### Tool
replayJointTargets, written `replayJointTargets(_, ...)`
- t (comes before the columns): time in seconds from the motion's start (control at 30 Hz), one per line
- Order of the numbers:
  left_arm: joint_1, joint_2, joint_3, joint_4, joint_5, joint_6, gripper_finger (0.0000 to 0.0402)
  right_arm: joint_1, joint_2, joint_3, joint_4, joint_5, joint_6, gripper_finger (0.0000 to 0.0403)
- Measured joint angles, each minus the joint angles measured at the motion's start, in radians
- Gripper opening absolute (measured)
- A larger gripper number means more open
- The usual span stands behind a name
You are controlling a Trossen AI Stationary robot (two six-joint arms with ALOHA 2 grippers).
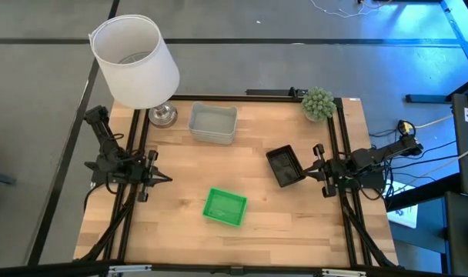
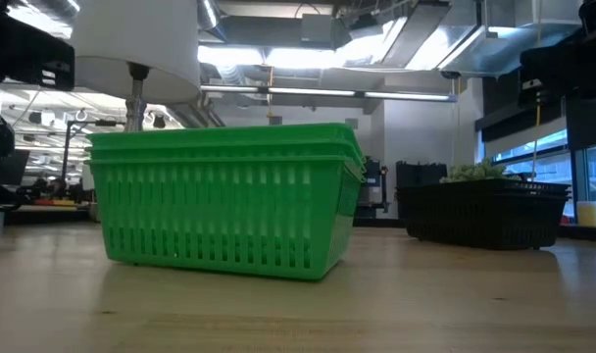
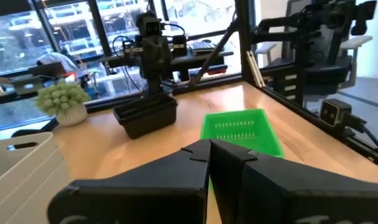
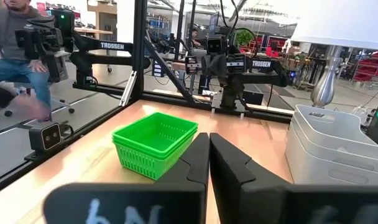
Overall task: Stack baskets by color
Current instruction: Return to Home Position
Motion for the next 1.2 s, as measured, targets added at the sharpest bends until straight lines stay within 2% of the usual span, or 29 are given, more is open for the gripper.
replayJointTargets(1.2, 0.000, 0.000, 0.000, -0.006, 0.013, -0.002, 0.0000, 0.000, 0.000, 0.001, 0.001, 0.001, 0.002, 0.0014)
